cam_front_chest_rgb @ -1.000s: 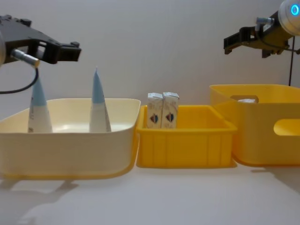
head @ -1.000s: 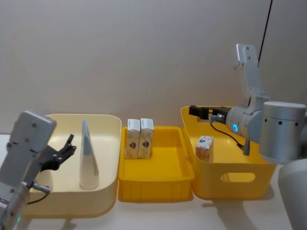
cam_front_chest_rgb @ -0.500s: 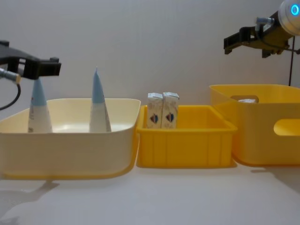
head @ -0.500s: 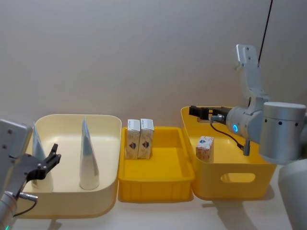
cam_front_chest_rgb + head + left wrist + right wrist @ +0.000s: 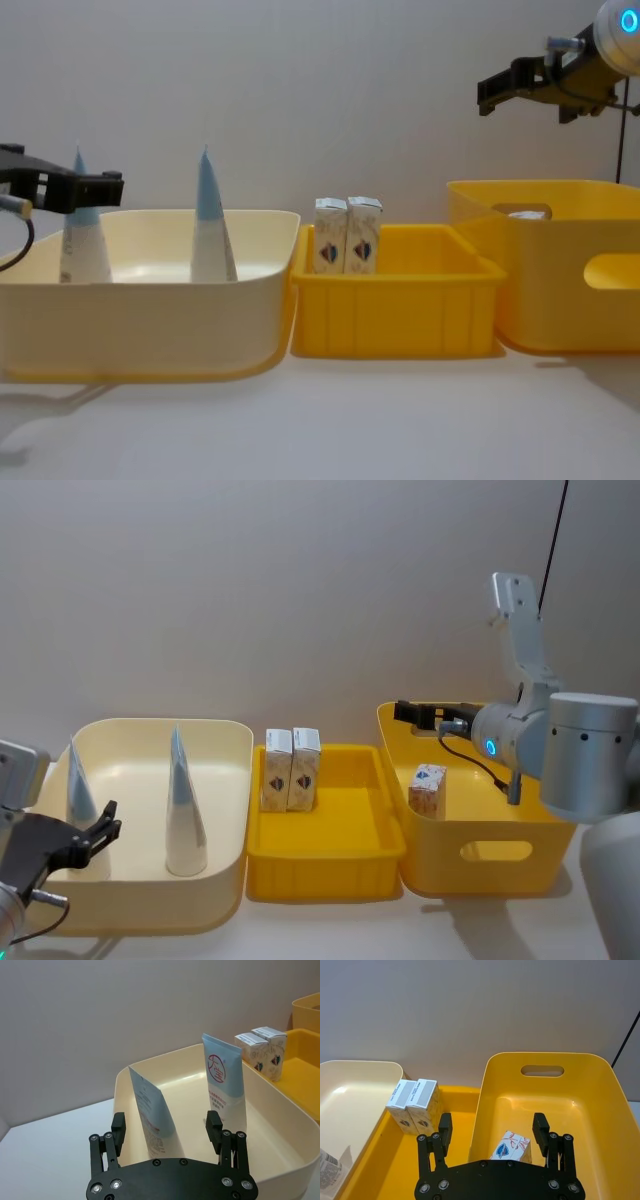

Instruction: Bimanual collaborative sorting of washing and personal care products

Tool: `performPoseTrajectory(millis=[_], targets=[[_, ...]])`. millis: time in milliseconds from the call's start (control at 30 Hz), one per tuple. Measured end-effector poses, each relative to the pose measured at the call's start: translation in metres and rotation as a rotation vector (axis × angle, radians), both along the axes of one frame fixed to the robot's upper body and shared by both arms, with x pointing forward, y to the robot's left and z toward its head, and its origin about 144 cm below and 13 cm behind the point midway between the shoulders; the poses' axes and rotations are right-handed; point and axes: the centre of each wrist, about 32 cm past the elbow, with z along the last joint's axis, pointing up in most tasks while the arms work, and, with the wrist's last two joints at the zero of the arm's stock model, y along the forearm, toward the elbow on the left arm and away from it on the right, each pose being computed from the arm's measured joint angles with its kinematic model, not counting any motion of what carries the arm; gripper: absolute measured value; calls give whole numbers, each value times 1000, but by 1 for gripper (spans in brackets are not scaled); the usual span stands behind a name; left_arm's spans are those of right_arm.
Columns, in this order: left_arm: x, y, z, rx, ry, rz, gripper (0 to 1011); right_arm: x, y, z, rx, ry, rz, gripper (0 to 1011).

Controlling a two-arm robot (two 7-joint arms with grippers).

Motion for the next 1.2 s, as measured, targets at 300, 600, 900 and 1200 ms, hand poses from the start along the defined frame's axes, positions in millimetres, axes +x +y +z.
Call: performPoseTrajectory(millis=[300, 600, 900, 1200], targets=[[17, 15, -3, -7, 47, -42, 1003, 0, 0, 0, 0, 0, 0, 1001], [31, 22, -6, 0, 87, -72, 1003, 0, 0, 0, 0, 0, 0, 1001], [46, 26, -11, 14, 122, -94, 1003, 0, 0, 0, 0, 0, 0, 1001], [57, 27, -13, 34, 137, -99, 1003, 0, 0, 0, 0, 0, 0, 1001]])
